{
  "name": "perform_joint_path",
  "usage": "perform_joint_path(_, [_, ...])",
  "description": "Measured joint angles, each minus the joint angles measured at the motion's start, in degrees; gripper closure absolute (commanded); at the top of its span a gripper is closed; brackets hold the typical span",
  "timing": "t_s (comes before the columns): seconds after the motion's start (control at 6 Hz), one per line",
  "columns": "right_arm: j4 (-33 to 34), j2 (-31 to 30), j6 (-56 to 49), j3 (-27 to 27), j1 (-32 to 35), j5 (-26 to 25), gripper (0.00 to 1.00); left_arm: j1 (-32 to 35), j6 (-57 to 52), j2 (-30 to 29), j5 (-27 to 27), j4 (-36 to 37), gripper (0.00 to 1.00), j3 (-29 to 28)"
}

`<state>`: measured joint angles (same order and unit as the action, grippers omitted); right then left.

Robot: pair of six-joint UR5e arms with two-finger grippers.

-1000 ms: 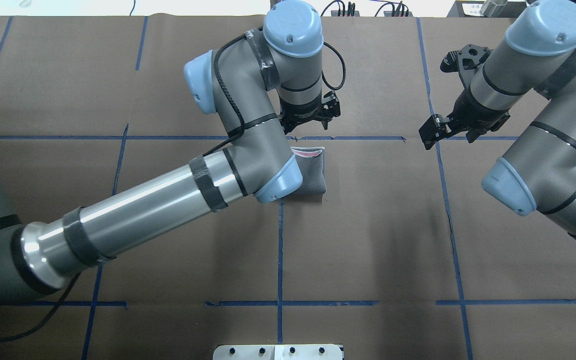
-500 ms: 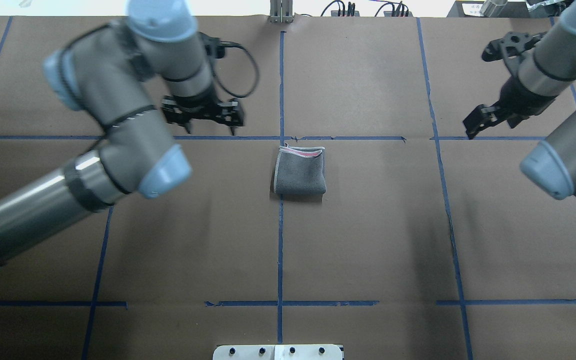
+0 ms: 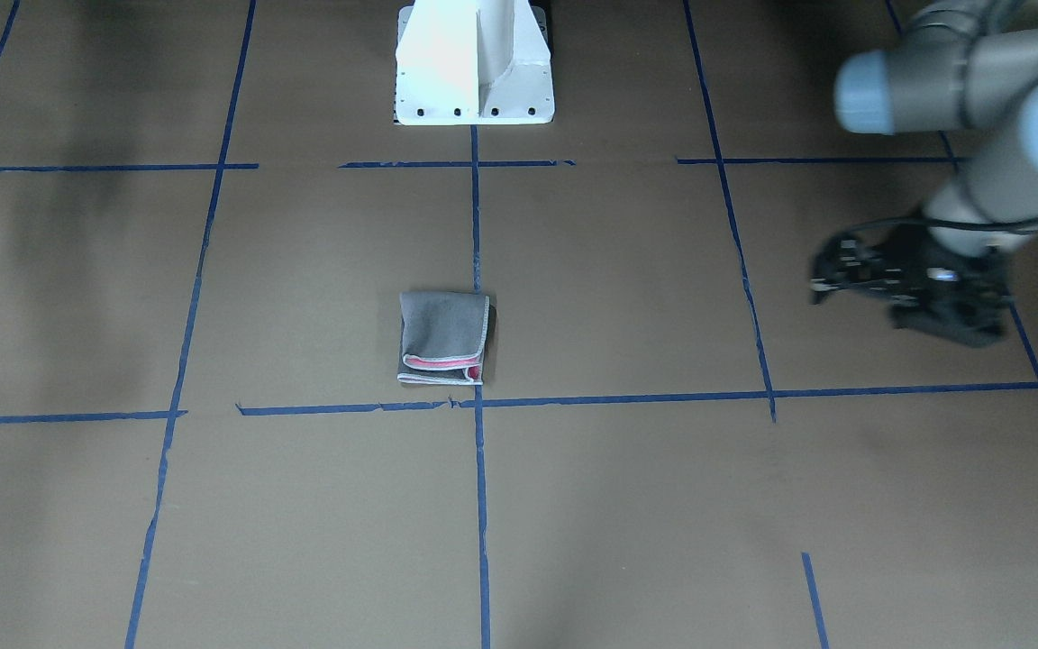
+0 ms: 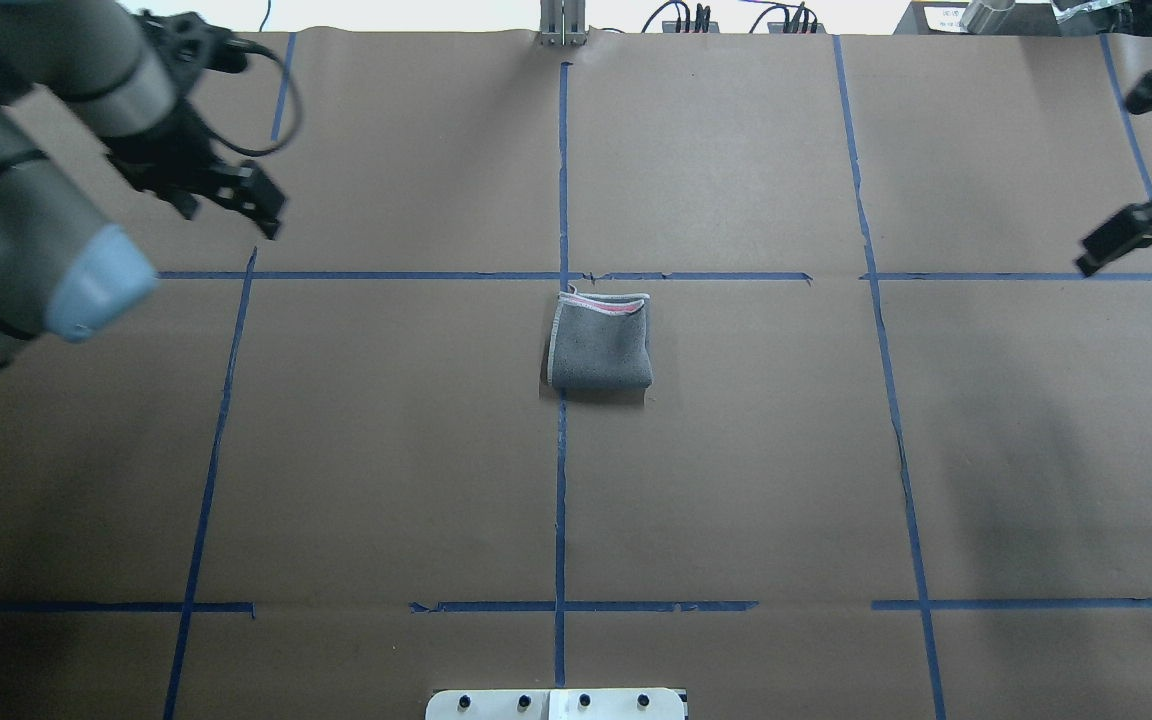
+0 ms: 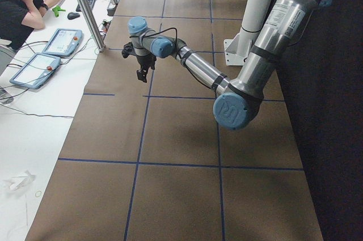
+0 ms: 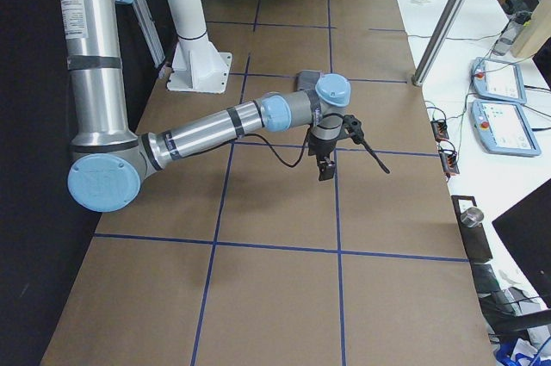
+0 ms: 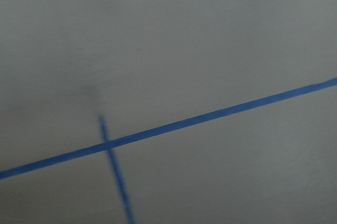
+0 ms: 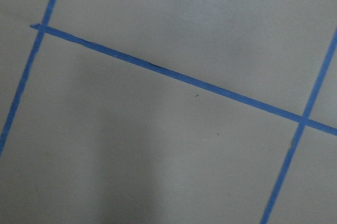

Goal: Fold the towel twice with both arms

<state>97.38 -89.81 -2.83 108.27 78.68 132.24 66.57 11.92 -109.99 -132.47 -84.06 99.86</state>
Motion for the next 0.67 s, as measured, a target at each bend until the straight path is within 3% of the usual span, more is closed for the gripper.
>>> perform_joint_path(0.33, [0.06,-7.58,-6.86,1.11,8.04,0.97,0.0,8.79,-10.56,9.2,-1.15,-0.07,0.0,-0.16])
perform_joint_path(0.67, [-0.11,-10.74,-7.21,0.07,9.83,0.85,0.0,13.56,-17.49,15.88,-1.29,-0.49,0.0,-0.71])
